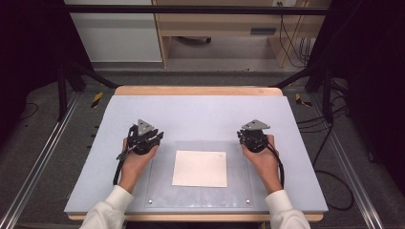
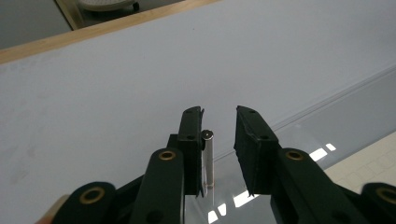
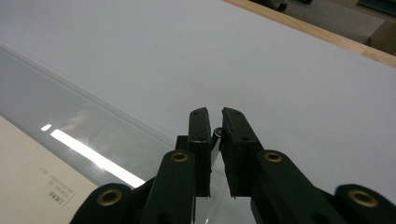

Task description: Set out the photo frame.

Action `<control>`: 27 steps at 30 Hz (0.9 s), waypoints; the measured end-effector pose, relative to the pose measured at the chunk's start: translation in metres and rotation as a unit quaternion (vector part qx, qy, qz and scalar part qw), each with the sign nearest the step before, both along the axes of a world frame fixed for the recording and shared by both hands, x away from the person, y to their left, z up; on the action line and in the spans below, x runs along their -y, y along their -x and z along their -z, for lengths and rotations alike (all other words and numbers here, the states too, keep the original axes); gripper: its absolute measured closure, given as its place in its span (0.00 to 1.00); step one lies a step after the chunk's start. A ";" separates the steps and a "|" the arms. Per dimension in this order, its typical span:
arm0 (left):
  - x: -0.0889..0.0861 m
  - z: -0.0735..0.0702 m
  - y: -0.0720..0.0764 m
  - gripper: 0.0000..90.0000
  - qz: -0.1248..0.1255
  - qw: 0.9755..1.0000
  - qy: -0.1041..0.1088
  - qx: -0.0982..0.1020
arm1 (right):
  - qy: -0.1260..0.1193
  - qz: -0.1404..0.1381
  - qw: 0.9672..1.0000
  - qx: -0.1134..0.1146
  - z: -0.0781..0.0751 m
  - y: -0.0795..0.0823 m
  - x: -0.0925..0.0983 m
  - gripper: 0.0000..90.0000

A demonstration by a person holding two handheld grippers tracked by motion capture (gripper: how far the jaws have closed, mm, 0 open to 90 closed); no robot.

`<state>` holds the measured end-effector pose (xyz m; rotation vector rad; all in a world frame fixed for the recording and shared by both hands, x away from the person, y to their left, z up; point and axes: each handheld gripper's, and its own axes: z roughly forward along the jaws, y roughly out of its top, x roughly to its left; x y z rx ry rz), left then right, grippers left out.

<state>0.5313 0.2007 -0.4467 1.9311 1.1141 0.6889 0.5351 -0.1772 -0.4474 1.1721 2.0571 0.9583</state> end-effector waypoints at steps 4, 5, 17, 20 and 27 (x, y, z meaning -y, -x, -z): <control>-0.004 0.000 -0.002 0.93 -0.005 1.000 -0.001 -0.004 | 0.003 0.001 1.000 -0.004 -0.001 -0.001 0.000 0.94; -0.005 0.000 -0.002 0.93 -0.004 1.000 0.002 -0.001 | 0.003 0.001 1.000 -0.004 -0.001 -0.001 0.000 0.94; -0.005 0.000 -0.003 0.94 -0.004 1.000 0.002 -0.006 | -0.002 0.004 1.000 -0.023 -0.005 -0.004 0.000 0.95; -0.004 -0.001 -0.003 0.94 -0.004 1.000 -0.001 -0.008 | -0.003 0.006 1.000 -0.024 -0.005 -0.004 -0.001 0.95; -0.005 -0.002 -0.005 0.94 -0.003 1.000 0.002 -0.018 | -0.005 0.010 0.999 -0.031 -0.006 -0.004 -0.001 0.95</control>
